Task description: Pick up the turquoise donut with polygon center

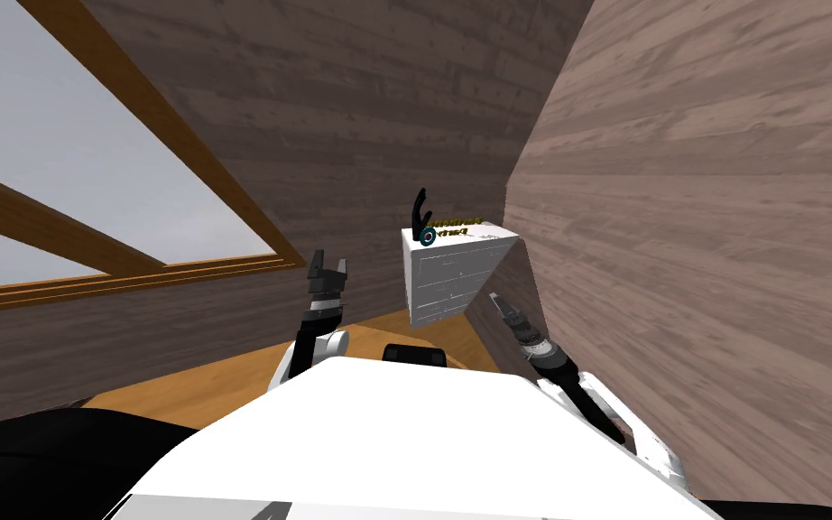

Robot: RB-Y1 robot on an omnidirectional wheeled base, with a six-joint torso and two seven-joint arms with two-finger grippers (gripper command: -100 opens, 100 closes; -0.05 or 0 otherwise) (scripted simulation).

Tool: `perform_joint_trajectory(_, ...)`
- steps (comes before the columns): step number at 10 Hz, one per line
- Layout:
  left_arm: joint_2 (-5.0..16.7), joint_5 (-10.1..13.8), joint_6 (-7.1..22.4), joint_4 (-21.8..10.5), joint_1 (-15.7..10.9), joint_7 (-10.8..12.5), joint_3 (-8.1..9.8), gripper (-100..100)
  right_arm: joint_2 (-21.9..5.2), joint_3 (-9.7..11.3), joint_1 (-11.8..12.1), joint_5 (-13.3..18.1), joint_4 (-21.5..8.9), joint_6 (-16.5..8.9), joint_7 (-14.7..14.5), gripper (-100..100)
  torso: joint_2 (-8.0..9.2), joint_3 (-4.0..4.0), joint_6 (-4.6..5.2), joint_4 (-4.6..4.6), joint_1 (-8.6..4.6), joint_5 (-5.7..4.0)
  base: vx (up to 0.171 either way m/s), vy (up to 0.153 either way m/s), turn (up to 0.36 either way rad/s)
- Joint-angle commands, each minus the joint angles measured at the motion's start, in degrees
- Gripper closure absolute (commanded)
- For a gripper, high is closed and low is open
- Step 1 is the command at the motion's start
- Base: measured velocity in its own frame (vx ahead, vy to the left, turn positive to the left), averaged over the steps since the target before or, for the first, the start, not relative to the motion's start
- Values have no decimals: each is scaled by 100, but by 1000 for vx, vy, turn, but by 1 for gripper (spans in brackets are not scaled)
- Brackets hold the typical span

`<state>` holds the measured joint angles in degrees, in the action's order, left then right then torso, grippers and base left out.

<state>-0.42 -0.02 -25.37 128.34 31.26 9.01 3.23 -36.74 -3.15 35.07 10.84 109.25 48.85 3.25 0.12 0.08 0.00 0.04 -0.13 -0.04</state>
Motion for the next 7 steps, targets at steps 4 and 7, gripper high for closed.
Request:
perform_joint_trajectory(4, 0, 0, 0, 0, 0, 0, 0, 0, -719, -85, 92, 369, -444, 325, 5, -100, -7, -4, 0, -2, 2, 0, -21, -20, 65)
perform_joint_trajectory(7, 0, 0, 0, 0, 0, 0, 0, 0, -1233, -130, 135, 545, -669, 490, 6, -100, -10, -6, -2, -2, -2, -1, -16, -29, 83)
